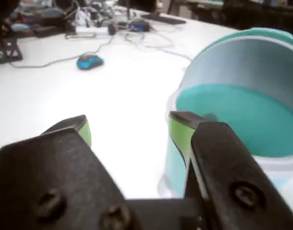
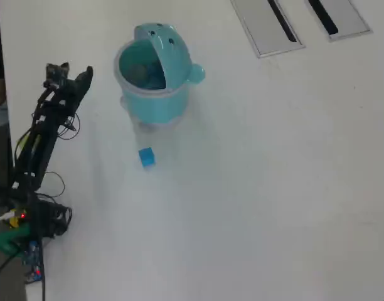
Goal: Grasp RGB lego blocks and put them in the bin one by one.
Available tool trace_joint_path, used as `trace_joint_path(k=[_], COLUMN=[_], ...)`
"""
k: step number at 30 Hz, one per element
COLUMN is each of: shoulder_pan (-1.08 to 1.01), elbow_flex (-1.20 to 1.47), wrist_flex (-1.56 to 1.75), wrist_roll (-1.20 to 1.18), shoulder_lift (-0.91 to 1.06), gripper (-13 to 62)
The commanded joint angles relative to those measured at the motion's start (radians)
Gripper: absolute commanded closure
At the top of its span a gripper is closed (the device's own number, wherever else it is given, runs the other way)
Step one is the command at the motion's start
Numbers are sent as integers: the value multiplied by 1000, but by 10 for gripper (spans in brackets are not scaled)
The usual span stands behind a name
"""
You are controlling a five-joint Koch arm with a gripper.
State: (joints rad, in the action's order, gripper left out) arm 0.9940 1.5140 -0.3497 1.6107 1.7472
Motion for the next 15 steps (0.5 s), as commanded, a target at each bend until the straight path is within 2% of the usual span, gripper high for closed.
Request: trace_joint_path(k=[1, 15], shoulder_pan=[29, 209], elbow_flex=[0, 359], wrist_flex=[86, 117], wrist_roll=[25, 46], shoulder_lift=[81, 331], gripper=[196, 197])
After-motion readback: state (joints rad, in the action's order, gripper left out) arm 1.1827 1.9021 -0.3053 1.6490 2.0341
